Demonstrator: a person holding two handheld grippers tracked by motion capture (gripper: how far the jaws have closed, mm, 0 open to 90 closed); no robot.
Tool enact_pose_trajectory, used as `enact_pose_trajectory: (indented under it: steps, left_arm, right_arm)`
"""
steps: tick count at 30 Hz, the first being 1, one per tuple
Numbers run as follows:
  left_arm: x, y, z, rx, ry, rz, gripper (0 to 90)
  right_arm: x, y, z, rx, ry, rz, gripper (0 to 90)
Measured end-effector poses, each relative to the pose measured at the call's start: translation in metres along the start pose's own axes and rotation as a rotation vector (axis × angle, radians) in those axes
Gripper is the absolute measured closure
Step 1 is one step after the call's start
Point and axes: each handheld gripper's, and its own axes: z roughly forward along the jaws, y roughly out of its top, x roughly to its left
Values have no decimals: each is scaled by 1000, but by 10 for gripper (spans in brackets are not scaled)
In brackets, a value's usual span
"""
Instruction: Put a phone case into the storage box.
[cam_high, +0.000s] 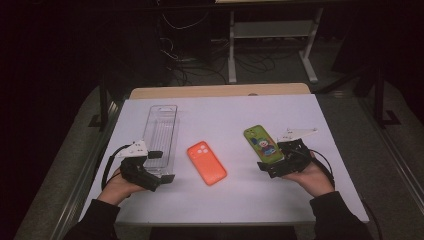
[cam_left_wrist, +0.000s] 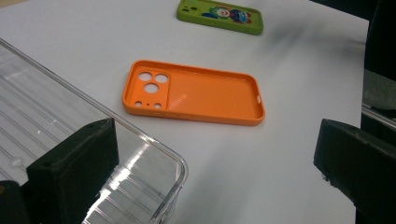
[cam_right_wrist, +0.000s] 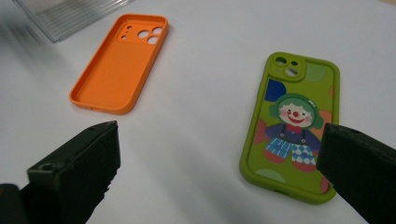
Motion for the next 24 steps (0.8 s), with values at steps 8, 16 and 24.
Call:
enact_pose_trajectory:
  steps: [8, 16, 24]
  left_arm:
    - [0, 0, 1, -1, 2, -1, 0]
    - [0, 0, 1, -3, 1, -1, 0]
    - [1, 0, 0, 6, 1, 13, 0]
  right_arm:
    - [-5, 13, 3, -7, -11, 7, 0]
    - [-9, 26, 8, -10, -21, 8, 0]
    - [-12, 38, 11, -12, -23, 10, 0]
